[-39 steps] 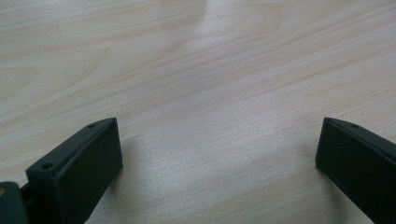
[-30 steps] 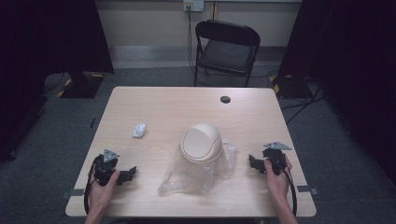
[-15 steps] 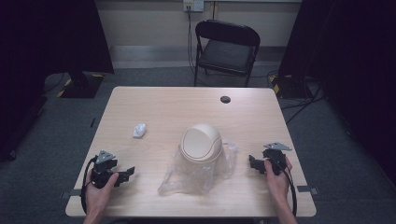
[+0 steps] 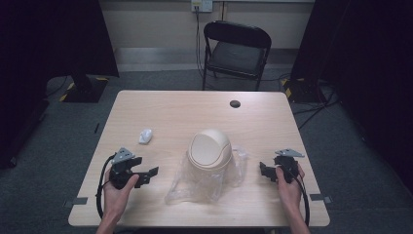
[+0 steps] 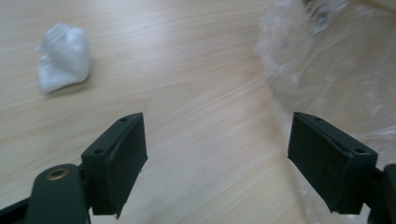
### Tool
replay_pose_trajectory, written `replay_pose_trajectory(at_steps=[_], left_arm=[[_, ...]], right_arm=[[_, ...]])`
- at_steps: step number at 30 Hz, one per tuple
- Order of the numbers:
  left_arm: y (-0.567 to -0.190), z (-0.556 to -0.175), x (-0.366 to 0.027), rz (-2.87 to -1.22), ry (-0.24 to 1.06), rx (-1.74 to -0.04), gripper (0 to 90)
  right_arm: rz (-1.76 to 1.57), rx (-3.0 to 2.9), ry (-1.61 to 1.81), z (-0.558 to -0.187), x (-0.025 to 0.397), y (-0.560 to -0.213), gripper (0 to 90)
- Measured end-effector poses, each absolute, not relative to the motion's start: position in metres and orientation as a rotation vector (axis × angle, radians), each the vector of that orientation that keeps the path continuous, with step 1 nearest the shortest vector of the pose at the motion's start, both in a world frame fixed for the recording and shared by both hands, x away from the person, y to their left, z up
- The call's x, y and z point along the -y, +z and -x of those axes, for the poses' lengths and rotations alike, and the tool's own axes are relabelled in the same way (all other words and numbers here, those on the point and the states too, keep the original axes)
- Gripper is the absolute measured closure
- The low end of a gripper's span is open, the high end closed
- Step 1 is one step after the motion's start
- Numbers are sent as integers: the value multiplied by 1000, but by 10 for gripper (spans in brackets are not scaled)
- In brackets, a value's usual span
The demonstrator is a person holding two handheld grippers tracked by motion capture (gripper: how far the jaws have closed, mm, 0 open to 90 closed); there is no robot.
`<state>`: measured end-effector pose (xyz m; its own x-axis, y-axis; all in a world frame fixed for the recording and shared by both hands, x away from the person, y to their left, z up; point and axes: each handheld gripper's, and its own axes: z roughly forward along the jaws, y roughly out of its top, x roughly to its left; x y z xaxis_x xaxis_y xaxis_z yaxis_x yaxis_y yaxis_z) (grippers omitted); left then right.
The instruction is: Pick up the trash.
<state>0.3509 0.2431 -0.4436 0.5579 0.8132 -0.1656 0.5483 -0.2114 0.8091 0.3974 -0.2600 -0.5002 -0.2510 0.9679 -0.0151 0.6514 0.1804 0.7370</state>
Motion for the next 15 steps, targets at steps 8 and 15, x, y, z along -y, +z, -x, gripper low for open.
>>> replay_pose_trajectory(at_steps=[8,15], left_arm=[[-415,-359,-210,-1959,344,-978,191],[-400,-367,-191,-1938,324,-918,191]], right_arm=[[-1521,-1972,853,-397,260,-500,137],[-1521,-1972,853,-397,260,-500,137]])
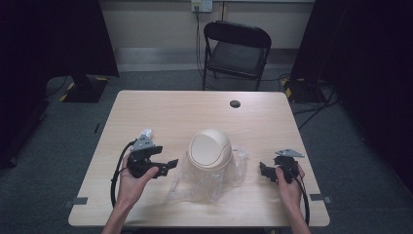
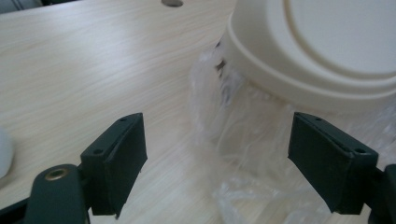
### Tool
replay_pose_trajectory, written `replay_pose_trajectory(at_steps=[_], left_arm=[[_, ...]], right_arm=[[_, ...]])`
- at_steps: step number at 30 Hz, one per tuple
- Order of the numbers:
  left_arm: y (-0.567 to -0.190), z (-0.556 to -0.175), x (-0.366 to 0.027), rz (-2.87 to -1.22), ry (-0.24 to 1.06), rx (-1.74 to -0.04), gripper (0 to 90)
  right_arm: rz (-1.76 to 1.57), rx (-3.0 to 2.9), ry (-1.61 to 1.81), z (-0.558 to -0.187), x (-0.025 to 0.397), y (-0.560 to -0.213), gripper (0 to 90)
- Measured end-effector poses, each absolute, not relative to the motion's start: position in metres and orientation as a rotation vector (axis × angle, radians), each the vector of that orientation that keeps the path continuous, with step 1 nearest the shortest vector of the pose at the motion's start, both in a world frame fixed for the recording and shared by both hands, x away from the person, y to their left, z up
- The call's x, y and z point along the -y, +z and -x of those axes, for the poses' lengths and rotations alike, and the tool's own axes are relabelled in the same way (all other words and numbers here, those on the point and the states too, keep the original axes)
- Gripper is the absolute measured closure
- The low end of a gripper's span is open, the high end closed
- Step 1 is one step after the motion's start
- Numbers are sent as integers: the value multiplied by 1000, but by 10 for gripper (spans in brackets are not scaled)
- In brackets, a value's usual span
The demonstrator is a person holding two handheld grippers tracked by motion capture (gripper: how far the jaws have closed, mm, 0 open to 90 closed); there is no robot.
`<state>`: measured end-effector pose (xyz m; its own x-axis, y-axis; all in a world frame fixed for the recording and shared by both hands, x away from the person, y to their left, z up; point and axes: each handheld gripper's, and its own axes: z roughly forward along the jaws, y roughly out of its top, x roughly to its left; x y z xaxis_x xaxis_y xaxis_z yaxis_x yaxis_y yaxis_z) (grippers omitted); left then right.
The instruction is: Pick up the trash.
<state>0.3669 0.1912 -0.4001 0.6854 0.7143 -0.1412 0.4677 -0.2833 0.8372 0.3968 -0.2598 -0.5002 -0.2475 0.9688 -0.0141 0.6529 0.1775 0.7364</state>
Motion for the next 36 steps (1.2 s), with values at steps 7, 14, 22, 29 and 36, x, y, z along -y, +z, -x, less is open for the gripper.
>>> replay_pose_trajectory(at_steps=[7,14,22,29,36], left_arm=[[-388,-374,-169,-1946,315,-861,189],[-372,-381,-153,-1957,318,-814,160],[-382,-395,-134,-1995,283,-814,159],[-388,-405,-129,-2035,277,-839,155],[-394,-418,-128,-2066,276,-862,159]], right_arm=[[-1521,-1972,853,-397,260,-500,137],[-1522,-1972,853,-397,260,-500,137],[-1521,-1972,853,-397,260,-500,137],[-1521,-1972,853,-397,260,-500,137],[-1521,-1972,853,-397,260,-500,137]])
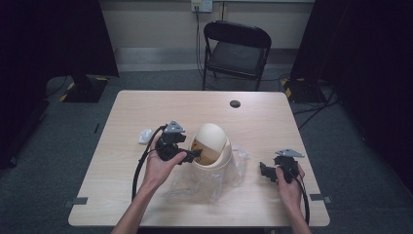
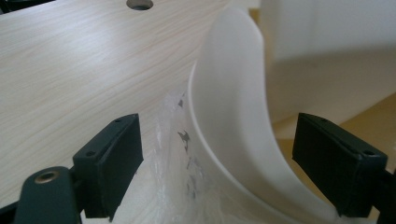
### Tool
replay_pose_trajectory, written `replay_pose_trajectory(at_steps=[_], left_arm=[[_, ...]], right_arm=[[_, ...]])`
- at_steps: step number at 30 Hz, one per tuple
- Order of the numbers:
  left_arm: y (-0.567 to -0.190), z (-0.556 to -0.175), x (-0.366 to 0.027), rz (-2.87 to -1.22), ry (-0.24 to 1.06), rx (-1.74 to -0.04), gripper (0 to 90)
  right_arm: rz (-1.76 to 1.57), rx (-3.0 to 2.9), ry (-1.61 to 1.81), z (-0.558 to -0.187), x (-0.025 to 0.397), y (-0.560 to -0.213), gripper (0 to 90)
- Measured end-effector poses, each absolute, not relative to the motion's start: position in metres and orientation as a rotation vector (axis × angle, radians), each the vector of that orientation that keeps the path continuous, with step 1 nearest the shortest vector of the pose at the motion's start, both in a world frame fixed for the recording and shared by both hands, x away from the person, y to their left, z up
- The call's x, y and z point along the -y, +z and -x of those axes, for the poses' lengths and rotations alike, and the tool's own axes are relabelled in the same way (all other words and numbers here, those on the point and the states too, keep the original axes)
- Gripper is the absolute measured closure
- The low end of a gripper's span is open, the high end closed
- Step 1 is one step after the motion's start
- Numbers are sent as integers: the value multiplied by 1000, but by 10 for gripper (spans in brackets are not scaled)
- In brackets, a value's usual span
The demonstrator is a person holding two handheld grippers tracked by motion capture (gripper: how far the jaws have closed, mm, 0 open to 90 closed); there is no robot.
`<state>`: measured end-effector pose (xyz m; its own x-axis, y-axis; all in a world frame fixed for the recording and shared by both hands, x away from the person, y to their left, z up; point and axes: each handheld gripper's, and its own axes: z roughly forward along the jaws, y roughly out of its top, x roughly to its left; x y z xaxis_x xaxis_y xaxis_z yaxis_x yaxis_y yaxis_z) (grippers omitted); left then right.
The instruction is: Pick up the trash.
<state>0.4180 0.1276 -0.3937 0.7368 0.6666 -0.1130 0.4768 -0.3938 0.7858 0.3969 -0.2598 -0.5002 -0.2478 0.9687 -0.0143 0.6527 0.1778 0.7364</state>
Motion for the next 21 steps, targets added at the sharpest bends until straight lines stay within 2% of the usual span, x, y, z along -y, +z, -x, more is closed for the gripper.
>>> replay_pose_trajectory(at_steps=[4,21], left_arm=[[-397,-425,-122,-2079,291,-883,164],[-403,-437,-115,-2057,212,-934,177]], right_arm=[[-1521,-1972,854,-397,260,-500,137],[-1521,-1972,853,-397,260,-500,137]])
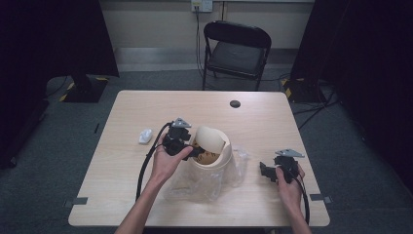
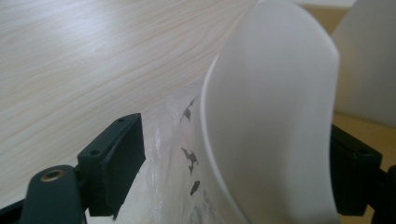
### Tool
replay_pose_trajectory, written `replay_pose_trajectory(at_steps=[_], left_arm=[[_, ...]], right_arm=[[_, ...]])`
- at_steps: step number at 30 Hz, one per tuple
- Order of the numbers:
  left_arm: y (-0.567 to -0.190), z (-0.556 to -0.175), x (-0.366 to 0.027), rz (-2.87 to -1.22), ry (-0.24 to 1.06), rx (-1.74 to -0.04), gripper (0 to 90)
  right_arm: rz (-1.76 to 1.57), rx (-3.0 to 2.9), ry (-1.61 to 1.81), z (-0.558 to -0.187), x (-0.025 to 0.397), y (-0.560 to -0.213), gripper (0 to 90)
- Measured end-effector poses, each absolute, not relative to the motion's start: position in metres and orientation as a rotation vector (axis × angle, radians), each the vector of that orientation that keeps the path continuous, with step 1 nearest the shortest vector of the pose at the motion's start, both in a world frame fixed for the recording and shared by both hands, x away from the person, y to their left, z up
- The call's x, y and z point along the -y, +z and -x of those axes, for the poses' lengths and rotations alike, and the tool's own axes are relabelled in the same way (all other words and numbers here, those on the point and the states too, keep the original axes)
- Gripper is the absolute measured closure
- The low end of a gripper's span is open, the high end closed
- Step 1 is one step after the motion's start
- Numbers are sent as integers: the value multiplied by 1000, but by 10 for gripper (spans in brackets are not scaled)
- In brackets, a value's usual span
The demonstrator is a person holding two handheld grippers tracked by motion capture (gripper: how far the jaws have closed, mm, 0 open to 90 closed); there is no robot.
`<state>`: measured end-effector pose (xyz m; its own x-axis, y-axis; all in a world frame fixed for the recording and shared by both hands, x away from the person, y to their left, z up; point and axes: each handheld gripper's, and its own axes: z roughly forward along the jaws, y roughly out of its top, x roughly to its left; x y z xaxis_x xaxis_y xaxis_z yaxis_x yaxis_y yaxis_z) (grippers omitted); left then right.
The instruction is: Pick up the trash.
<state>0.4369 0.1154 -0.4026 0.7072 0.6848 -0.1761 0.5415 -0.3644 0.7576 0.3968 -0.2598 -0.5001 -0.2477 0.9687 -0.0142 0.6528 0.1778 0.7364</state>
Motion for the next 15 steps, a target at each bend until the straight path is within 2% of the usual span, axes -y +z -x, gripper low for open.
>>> replay_pose_trajectory(at_steps=[9,13,15], left_arm=[[-385,-427,-144,-1976,242,-901,169],[-377,-427,-164,-1925,197,-892,170],[-370,-426,-184,-1882,258,-915,183]], right_arm=[[-1521,-1970,854,-397,260,-500,137],[-1521,-1972,853,-397,260,-500,137],[-1522,-1972,853,-397,260,-500,137]])
